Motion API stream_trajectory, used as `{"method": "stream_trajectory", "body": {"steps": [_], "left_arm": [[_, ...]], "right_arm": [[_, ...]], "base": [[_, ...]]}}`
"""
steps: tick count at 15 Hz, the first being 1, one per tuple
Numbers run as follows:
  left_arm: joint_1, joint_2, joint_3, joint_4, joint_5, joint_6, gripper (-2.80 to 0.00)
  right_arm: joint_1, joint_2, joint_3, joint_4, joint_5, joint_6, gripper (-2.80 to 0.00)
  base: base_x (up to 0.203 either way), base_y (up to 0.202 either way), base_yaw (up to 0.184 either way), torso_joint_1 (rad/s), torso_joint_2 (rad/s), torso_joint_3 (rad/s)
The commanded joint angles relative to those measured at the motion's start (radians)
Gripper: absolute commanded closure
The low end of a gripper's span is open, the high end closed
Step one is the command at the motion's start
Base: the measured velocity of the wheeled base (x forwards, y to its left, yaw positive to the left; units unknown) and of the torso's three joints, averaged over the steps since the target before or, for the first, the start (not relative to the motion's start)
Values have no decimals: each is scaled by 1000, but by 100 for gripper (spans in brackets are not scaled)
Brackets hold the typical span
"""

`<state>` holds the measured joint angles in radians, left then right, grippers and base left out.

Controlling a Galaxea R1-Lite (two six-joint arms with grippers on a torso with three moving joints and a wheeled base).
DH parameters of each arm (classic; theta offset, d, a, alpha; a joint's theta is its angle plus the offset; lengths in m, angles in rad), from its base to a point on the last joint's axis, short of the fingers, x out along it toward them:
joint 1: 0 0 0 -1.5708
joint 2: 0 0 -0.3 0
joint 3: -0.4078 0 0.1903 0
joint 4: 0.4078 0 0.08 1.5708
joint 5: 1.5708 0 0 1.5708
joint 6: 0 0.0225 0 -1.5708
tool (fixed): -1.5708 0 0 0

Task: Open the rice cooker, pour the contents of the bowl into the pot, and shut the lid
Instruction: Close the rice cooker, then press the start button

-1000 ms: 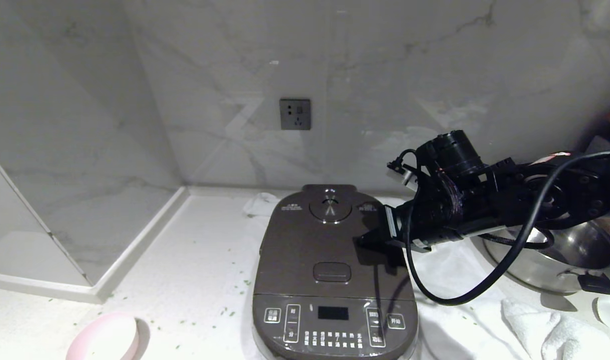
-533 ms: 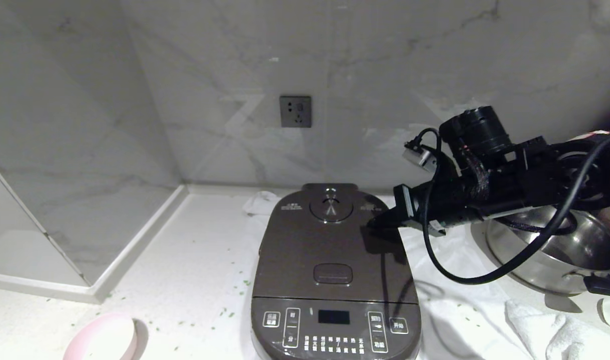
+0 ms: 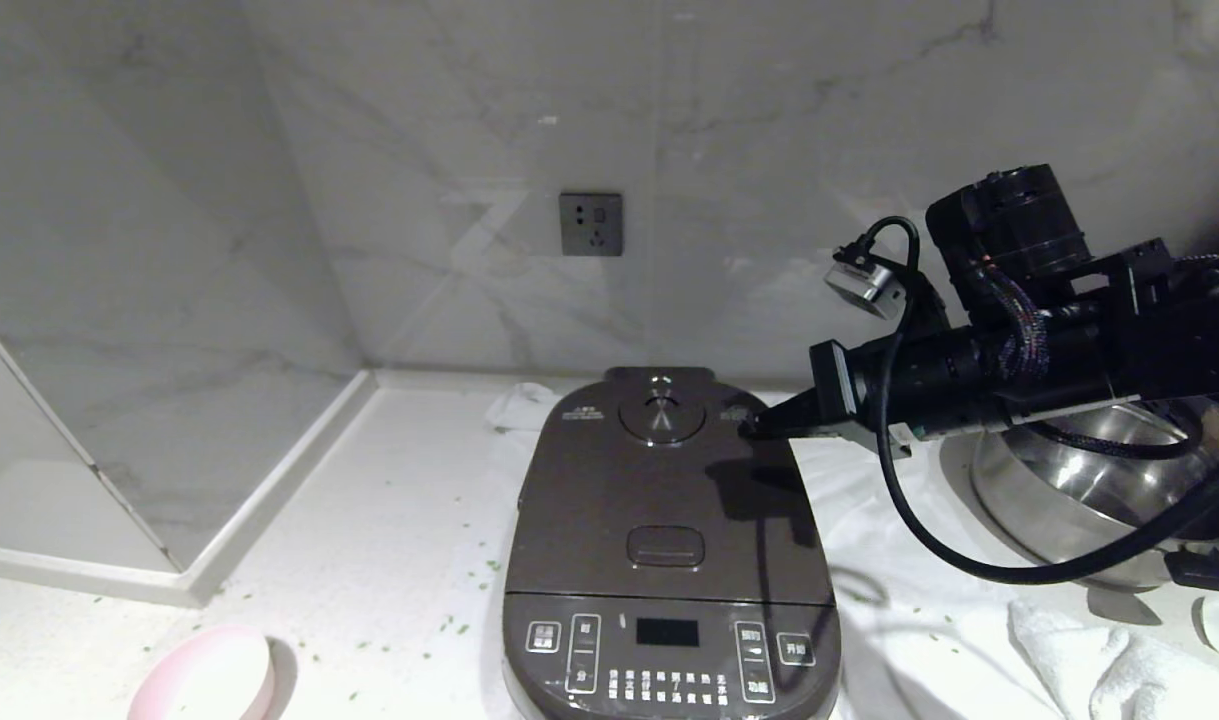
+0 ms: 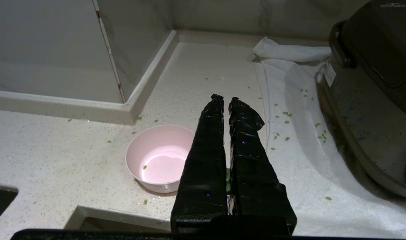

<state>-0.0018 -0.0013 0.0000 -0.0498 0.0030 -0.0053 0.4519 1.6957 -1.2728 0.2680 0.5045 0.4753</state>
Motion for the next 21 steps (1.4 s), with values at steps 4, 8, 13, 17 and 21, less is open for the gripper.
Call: {"method": "stream_trajectory", "body": {"steps": [4,8,13,17,21], "left_arm": [[0,0,14,-1,0,-1,0],[0,0,14,-1,0,-1,0],[0,0,14,-1,0,-1,0],[0,0,14,-1,0,-1,0],[0,0,14,-1,0,-1,0]], "right_arm": [[115,-125,69,110,5,44,0],[145,-148,184,115,4,56,0],[145,-177,282,116,-66,51,0],[142,-172,324,111,-67,47,0],[139,-157,339,103,-63,46,0]], "base": [[0,0,0,0,0,0],[0,0,0,0,0,0],[0,0,0,0,0,0],[0,0,0,0,0,0],[0,0,0,0,0,0]]}}
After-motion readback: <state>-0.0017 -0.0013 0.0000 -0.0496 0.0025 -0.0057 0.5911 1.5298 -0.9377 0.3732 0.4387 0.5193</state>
